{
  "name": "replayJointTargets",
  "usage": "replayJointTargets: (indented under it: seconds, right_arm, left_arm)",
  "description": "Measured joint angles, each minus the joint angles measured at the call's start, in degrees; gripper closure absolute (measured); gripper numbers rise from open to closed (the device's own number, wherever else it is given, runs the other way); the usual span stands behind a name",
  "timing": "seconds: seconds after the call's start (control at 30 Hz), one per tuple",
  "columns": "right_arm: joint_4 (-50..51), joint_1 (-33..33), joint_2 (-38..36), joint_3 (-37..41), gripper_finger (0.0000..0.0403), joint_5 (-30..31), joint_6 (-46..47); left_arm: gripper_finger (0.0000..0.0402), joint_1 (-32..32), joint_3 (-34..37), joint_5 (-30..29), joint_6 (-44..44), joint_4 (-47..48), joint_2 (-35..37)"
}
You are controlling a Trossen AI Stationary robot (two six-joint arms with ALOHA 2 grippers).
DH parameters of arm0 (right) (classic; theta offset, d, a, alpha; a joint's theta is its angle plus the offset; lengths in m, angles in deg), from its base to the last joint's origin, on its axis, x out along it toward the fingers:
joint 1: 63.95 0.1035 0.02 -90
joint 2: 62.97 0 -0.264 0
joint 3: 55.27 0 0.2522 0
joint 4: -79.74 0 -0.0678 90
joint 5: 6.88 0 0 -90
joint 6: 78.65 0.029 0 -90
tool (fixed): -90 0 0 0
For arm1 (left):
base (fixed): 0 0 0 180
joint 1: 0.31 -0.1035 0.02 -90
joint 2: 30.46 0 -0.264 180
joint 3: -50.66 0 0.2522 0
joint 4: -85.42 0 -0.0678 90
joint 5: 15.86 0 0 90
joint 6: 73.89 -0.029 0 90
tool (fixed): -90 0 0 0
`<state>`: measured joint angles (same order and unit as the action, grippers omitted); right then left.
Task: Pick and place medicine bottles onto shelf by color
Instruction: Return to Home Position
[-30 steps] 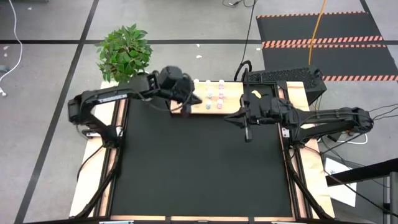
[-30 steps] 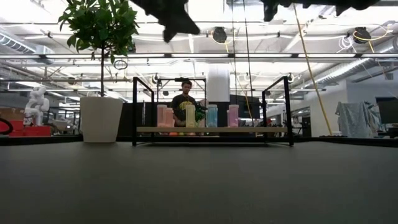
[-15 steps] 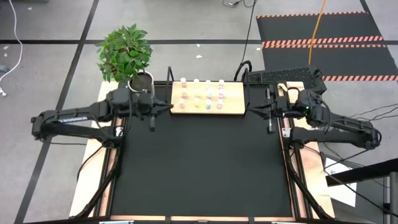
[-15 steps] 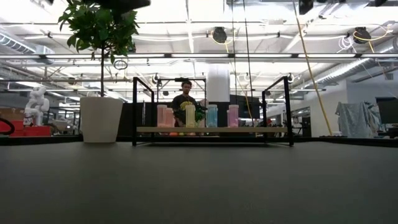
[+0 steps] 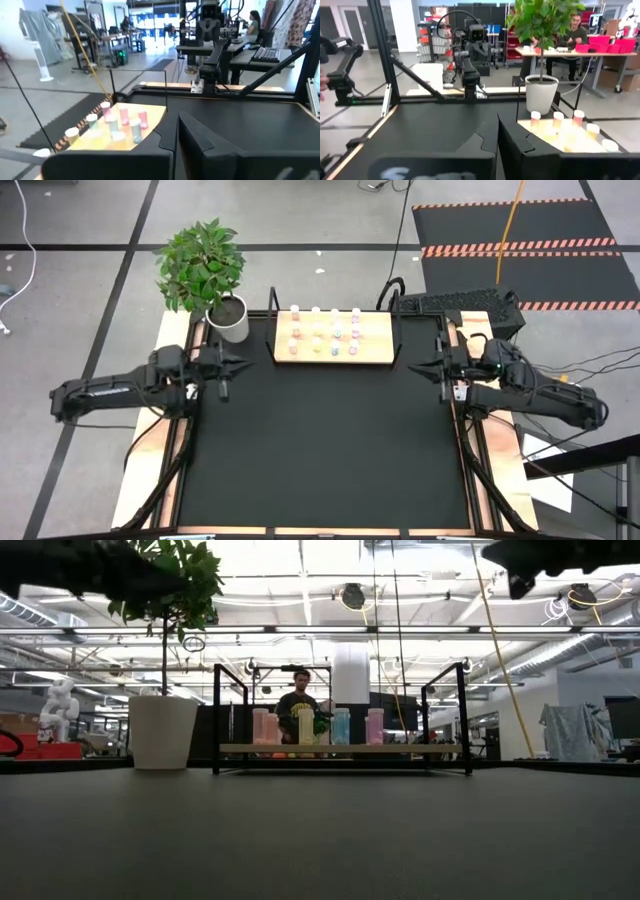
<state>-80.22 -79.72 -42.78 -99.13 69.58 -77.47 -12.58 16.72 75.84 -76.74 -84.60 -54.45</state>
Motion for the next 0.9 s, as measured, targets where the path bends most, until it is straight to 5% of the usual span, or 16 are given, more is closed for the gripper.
replayJointTargets:
  seconds: [0.23, 0.47, 0.73, 0.9]
  right_arm:
    - [4.84, 0.0, -5.56, 1.65, 0.0403, -0.04, 0.24]
    - [-6.3, 0.11, -7.17, 12.45, 0.0403, -1.1, 10.07]
    - [-30.68, 3.09, -7.17, 26.09, 0.0403, -2.42, 17.67]
    - [-30.43, 5.25, -7.24, 26.92, 0.0403, -1.9, 16.3]
  left_arm:
    - [0.0397, 0.0, 6.0, -0.22, 3.25, 0.54, 7.28]
    - [0.0389, 0.15, 9.97, 0.05, 6.67, -1.04, 10.4]
    - [0.0395, 2.8, 10.33, 4.56, 7.92, 2.06, 12.84]
    - [0.0398, 5.3, 10.33, 3.67, 5.83, 2.48, 12.86]
